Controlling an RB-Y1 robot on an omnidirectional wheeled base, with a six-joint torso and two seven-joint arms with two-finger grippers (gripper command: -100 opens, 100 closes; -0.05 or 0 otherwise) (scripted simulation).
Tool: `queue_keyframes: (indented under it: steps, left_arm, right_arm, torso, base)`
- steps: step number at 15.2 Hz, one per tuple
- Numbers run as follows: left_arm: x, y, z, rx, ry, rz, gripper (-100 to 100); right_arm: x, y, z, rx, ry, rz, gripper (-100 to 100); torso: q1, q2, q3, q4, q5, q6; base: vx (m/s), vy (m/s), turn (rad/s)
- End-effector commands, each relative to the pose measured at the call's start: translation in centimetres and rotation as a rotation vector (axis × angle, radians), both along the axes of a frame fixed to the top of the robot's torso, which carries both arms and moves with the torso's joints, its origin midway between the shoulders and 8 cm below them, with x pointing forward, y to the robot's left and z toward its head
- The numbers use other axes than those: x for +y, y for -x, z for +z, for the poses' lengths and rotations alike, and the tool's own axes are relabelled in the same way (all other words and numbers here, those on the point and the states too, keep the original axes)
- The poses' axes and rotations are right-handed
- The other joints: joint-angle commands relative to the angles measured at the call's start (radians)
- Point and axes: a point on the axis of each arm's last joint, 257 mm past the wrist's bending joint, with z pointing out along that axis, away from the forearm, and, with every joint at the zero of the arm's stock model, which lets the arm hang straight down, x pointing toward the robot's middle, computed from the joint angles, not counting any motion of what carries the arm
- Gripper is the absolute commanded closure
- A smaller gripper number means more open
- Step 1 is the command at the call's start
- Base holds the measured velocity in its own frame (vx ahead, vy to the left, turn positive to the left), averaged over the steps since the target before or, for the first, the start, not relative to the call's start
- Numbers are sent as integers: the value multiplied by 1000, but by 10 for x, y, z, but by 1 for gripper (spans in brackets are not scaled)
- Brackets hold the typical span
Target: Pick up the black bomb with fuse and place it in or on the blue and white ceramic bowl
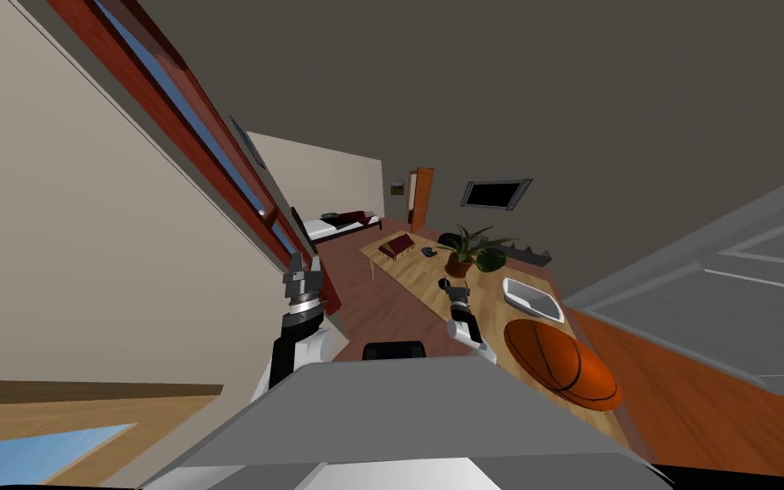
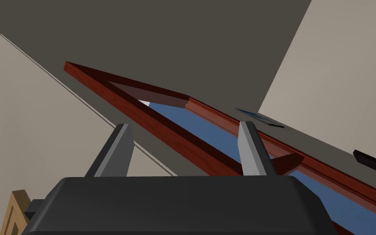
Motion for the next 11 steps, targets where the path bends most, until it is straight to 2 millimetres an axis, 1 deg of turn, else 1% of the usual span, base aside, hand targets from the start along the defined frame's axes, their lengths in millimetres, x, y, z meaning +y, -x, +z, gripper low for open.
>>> queue_keyframes:
  steps: [1,2,3,4,5,7,8,9,10,11]
  left_arm:
    - [0,0,0,0,0,0,0]
    - [0,0,0,0,0,0,0]
    - [0,0,0,0,0,0,0]
    - [0,0,0,0,0,0,0]
    - [0,0,0,0,0,0,0]
    - [0,0,0,0,0,0,0]
    - [0,0,0,0,0,0,0]
    - [0,0,0,0,0,0,0]
    - [0,0,0,0,0,0,0]
    - [0,0,0,0,0,0,0]
  right_arm:
    - [-6,1,-16,13,-71,-16,-100]
    - [-6,1,-16,14,-71,-16,-100]
    - [-13,2,-29,19,-137,-36,-100]
    - [-13,3,-30,22,-140,-37,-100]
    - [-19,5,-43,31,-201,-59,-100]
    - [-19,5,-43,28,-206,-59,-100]
    - [-24,6,-53,28,-269,-79,-100]
    - [-25,7,-55,33,-270,-81,-100]
    - [-30,9,-64,31,-326,-102,-100]
    - [-30,10,-66,35,-331,-104,-100]
  torso:
    - [0,0,0,0,0,0]
    - [0,0,0,0,0,0]
    - [0,0,0,0,0,0]
    - [0,0,0,0,0,0]
    - [0,0,0,0,0,0]
    - [0,0,0,0,0,0]
    - [0,0,0,0,0,1]
    - [0,0,0,0,0,0]
    - [0,0,0,0,0,0]
    - [0,0,0,0,0,0]
  base:
    - [12,-35,141]
    - [8,-26,49]
    - [6,-22,114]
    - [8,-24,131]
    - [12,-29,163]
    - [12,-26,87]
    - [6,-23,117]
    - [7,-27,128]
    - [10,-33,154]
    - [7,-33,119]
